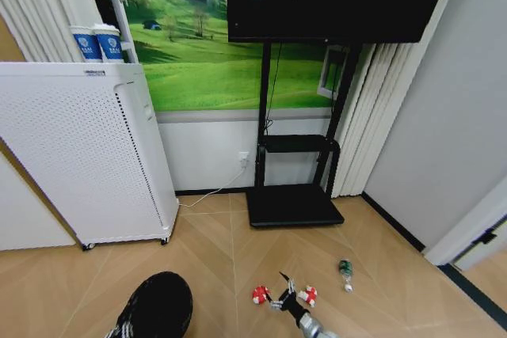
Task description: Pick up the trash bin and place the garbage on the floor into it.
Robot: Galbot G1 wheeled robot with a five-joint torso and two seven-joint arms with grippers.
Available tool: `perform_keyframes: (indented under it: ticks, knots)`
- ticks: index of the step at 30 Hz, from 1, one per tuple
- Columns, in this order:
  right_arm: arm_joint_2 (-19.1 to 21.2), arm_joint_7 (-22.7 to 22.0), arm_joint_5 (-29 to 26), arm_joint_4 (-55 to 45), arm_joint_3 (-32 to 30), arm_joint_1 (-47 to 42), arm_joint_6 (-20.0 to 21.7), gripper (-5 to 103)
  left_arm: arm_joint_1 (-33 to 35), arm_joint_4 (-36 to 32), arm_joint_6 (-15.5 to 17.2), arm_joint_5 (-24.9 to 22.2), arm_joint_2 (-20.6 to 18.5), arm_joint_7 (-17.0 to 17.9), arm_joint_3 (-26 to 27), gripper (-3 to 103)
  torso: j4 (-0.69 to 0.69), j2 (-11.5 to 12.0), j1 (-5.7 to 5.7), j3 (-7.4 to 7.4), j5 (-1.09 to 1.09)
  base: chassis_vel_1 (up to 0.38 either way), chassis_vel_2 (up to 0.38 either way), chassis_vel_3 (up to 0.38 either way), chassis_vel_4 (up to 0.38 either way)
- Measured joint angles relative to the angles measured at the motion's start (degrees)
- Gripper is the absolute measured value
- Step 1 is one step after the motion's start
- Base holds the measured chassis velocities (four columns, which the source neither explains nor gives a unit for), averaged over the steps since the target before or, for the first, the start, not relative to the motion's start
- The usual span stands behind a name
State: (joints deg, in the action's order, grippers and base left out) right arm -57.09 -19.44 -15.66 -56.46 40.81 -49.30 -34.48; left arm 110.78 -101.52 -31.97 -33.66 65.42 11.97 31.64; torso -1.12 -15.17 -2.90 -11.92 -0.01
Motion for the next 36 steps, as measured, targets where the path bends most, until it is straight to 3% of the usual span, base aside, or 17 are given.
perform_keyframes:
  ticks: [5, 14, 28, 36]
  knots:
    - [-2.66, 3.16, -1.95, 4.64, 2.64, 3.3, -1.69, 100, 1.0, 0.43, -0.89, 0.12, 1.03, -0.93, 1.06, 8, 0.03, 0.0, 0.0, 0.0, -0.01, 0.0, 0.0, 0.0, 0.0]
    - [-7.02, 4.37, -1.15, 10.97, 4.66, 5.35, -3.09, 100, 1.5, 1.19, -1.64, 0.62, 2.44, -1.58, 1.36, 8, 0.02, 0.0, 0.0, 0.0, 0.0, 0.0, 0.0, 0.0, 0.0]
    - [-13.78, 5.33, 2.79, 21.74, 4.31, 6.09, -4.11, 100, 0.82, 2.49, -2.09, 0.36, 2.75, -1.82, 0.62, 8, 0.02, 0.0, -0.01, 0.0, 0.02, 0.0, 0.0, 0.0, 0.0]
    - [-15.99, 4.65, 9.09, 26.43, 0.77, 5.79, -4.18, 100, 0.49, 2.94, -2.09, -0.28, 2.39, -1.66, 0.5, 8, 0.02, -0.01, 0.0, 0.0, 0.01, 0.0, 0.0, 0.0, 0.0]
